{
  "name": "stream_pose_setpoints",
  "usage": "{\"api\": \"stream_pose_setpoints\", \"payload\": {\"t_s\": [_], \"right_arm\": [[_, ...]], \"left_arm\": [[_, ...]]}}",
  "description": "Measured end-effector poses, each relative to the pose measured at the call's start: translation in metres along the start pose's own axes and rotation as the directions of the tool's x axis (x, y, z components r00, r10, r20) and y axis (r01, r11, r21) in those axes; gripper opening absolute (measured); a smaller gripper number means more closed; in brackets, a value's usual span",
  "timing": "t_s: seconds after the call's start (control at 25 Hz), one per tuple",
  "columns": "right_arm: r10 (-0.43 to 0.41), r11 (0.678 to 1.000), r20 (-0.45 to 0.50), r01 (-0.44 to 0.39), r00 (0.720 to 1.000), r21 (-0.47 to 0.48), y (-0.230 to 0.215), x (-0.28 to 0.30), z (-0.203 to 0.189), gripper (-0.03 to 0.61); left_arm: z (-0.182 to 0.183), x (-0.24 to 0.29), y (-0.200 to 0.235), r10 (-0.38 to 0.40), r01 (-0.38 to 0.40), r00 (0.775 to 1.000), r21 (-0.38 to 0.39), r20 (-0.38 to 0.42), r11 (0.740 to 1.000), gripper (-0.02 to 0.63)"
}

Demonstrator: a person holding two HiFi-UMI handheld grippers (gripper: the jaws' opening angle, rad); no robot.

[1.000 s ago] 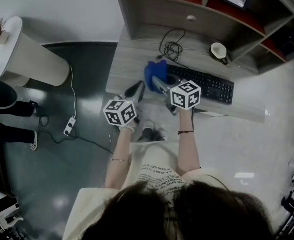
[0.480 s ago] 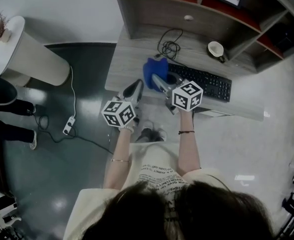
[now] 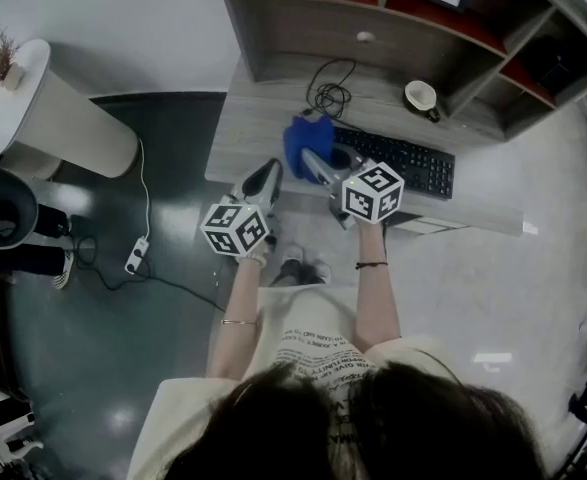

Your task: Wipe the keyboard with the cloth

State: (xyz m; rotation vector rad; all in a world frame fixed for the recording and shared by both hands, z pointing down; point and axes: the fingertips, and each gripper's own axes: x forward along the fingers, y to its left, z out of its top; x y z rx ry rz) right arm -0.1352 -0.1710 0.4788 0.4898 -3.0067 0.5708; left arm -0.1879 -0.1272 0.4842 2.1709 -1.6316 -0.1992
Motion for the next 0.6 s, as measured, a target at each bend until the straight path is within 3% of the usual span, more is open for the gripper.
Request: {"api": "stream_pose_setpoints", "payload": {"t_s": [0.6], "right_arm": [[0.007,0.999,0.018,-0.006,1.0,-0.05,0.011,-0.009,0.012,0.058]], "left_arm": [[0.014,-0.01,-0.012,0.011,-0.013,1.0,0.084,0.029,0.996,-0.012]]}}
